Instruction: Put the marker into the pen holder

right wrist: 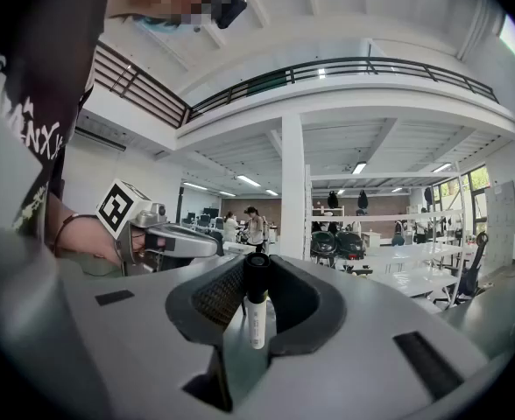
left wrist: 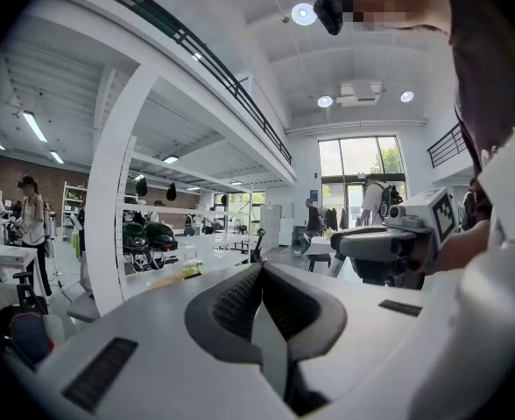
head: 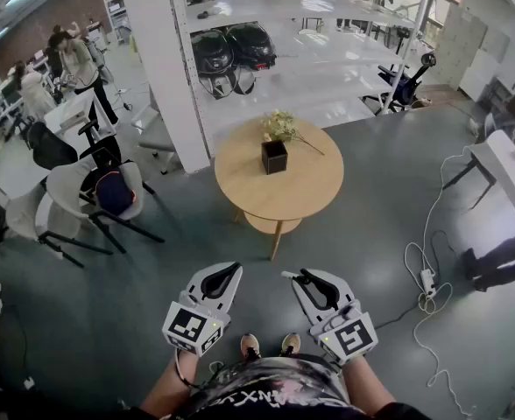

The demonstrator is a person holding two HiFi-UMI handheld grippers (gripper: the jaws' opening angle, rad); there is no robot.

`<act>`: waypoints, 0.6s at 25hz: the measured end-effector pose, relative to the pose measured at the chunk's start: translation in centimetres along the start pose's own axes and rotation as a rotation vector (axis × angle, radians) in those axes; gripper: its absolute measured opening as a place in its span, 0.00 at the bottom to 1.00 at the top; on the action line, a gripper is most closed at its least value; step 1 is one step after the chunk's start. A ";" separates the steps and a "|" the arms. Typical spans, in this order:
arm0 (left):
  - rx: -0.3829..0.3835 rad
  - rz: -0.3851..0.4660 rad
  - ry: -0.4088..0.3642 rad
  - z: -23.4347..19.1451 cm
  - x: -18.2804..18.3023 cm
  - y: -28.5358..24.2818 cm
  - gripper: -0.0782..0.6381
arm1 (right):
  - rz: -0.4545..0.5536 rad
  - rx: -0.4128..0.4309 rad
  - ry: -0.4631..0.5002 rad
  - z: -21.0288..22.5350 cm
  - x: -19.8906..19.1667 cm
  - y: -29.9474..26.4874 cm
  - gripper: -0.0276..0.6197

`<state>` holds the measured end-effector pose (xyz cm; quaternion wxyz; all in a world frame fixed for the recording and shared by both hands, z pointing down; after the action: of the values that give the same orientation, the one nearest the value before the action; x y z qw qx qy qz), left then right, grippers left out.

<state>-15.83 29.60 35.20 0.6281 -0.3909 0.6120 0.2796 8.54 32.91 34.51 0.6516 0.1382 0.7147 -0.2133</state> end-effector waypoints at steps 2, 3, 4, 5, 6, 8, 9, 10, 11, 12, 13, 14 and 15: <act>0.001 -0.002 0.002 -0.1 0.2 0.0 0.14 | 0.000 0.001 -0.001 0.1 0.2 0.0 0.16; 0.001 -0.002 0.002 -0.1 0.3 -0.1 0.14 | 0.000 0.002 -0.001 0.1 0.2 -0.1 0.16; 0.001 -0.001 0.001 -0.1 0.3 -0.1 0.14 | 0.000 0.003 -0.001 0.1 0.3 -0.1 0.16; 0.001 0.000 0.000 -0.1 0.3 -0.1 0.14 | 0.000 0.004 -0.001 0.2 0.3 -0.1 0.16; 0.002 0.002 0.000 -0.1 0.3 -0.2 0.14 | 0.001 0.005 -0.001 0.2 0.2 -0.1 0.16; 0.003 0.003 0.000 -0.2 0.2 -0.2 0.14 | 0.002 0.006 -0.001 0.2 0.1 -0.3 0.16; 0.003 0.001 0.000 -0.2 0.2 -0.3 0.14 | 0.002 0.006 -0.001 0.3 0.1 -0.3 0.16; 0.004 0.000 0.001 -0.2 0.2 -0.3 0.14 | 0.001 0.006 -0.001 0.3 0.1 -0.3 0.16; 0.004 -0.001 0.002 -0.2 0.2 -0.3 0.14 | 0.000 0.005 -0.001 0.3 0.1 -0.3 0.16; 0.004 -0.001 0.002 -0.2 0.3 -0.3 0.14 | -0.001 0.005 -0.002 0.3 0.2 -0.3 0.16; 0.004 -0.002 0.002 -0.1 0.3 -0.3 0.14 | -0.002 0.004 -0.001 0.4 0.2 -0.2 0.16; 0.004 -0.001 0.002 -0.1 0.4 -0.3 0.14 | -0.003 0.004 -0.001 0.4 0.2 -0.2 0.16; 0.004 -0.001 0.002 -0.1 0.4 -0.4 0.14 | -0.003 0.005 -0.001 0.4 0.2 -0.2 0.16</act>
<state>-15.54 29.28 34.85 0.6285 -0.3901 0.6131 0.2775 8.80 32.55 34.28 0.6514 0.1386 0.7140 -0.2161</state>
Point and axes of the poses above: the fingertips, and each gripper's own axes: y backward along the fingers, z to its right, x out of its top, the point moved 10 cm from there along y, backward along the fingers, and after that the axes turned 14 degrees about -x, right-handed, at the moved point
